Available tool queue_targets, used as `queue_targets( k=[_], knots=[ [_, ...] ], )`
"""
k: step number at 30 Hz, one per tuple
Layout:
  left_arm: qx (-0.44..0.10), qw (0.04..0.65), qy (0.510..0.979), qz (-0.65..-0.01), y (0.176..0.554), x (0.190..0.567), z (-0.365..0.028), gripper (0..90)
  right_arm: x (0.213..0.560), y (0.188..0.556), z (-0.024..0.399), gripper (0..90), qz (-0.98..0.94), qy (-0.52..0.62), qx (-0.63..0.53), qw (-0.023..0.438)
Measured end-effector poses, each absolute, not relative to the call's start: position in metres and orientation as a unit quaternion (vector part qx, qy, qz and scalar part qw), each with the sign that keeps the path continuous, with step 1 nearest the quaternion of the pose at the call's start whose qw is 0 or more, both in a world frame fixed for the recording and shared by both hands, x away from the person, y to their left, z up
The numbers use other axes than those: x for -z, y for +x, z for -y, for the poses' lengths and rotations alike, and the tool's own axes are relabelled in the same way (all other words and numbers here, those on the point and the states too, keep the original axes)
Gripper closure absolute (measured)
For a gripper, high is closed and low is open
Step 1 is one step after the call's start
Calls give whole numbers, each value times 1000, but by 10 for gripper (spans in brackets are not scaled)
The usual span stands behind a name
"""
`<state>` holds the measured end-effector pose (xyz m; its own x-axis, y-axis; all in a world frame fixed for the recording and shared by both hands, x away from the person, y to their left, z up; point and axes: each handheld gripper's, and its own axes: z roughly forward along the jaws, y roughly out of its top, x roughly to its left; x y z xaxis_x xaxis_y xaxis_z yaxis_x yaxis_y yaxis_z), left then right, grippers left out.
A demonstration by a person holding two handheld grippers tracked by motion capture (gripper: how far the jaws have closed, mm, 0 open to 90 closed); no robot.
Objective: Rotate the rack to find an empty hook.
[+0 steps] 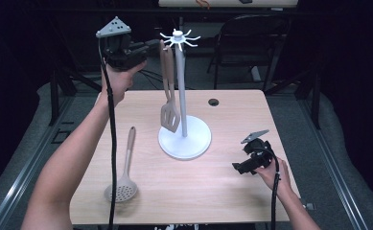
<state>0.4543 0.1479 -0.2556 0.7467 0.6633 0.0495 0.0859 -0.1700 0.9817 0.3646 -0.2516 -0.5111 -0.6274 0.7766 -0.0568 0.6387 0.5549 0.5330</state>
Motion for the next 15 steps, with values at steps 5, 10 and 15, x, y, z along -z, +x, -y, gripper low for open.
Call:
queue_targets(
  k=[5, 10, 15],
  knots=[
    [-242, 598, 722, -250, 443, 258, -150, 900, 512, 365, 252, 5, -869, 407, -244, 142],
    [-242, 604, 725, -226, 425, 257, -146, 900, 511, 365, 251, 5, -870, 404, -242, 146],
    [-242, 601, 732, -210, 417, 253, -139, 900, 511, 365, 249, 5, -872, 403, -239, 143]
  ],
)
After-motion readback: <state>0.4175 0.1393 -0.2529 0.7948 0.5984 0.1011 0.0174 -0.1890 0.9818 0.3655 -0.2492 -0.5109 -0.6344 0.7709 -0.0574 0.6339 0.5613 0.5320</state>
